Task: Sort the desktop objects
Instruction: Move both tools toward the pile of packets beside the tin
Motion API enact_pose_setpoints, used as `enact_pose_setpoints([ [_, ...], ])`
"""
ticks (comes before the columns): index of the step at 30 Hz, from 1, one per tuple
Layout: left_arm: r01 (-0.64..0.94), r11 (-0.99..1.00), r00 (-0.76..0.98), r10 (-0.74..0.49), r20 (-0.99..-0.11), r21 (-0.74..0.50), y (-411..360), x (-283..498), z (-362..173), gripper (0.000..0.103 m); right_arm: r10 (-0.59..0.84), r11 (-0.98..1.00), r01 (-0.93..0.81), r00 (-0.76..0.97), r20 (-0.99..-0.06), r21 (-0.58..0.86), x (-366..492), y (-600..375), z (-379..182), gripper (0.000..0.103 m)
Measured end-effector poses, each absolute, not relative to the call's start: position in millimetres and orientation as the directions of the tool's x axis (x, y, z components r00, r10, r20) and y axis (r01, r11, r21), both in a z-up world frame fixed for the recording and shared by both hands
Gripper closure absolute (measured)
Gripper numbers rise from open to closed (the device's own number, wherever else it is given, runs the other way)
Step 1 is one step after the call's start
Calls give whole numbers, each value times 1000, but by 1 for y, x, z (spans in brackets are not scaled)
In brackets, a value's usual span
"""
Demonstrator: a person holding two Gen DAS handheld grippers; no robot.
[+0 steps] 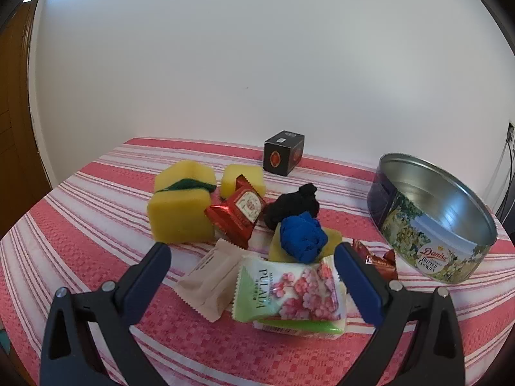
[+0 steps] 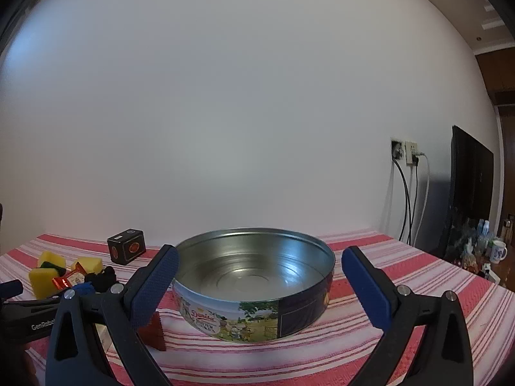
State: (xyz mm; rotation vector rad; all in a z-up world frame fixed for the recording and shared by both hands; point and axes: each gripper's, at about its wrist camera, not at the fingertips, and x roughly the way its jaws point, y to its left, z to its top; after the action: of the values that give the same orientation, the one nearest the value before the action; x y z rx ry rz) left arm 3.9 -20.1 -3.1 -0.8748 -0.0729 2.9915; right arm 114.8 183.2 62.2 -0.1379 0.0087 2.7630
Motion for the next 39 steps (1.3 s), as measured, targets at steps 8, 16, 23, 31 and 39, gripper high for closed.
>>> enact_pose_setpoints([
  [8, -14, -999, -837, 35, -546, -43, -25, 5, -5, 1, 361, -932, -362, -924, -128, -10, 107, 185, 61, 1],
  [16, -6, -999, -828, 28, -559, -41, -43, 4, -5, 1, 297, -954, -301, -944, -142, 7, 106, 187, 58, 1],
  [23, 33, -998, -816, 1, -578, -49, -64, -1, -7, 1, 209, -977, -211, -959, -190, -8, 100, 172, 55, 1],
  [31, 42, -999, -797, -18, -603, -27, -82, -6, -11, 1, -6, -1000, 4, -944, -331, 7, 87, 134, 45, 2],
  [39, 149, -988, -773, -89, -628, -44, -133, -17, -15, 1, -264, -962, 263, -817, -512, 77, 59, 83, 28, 20],
])
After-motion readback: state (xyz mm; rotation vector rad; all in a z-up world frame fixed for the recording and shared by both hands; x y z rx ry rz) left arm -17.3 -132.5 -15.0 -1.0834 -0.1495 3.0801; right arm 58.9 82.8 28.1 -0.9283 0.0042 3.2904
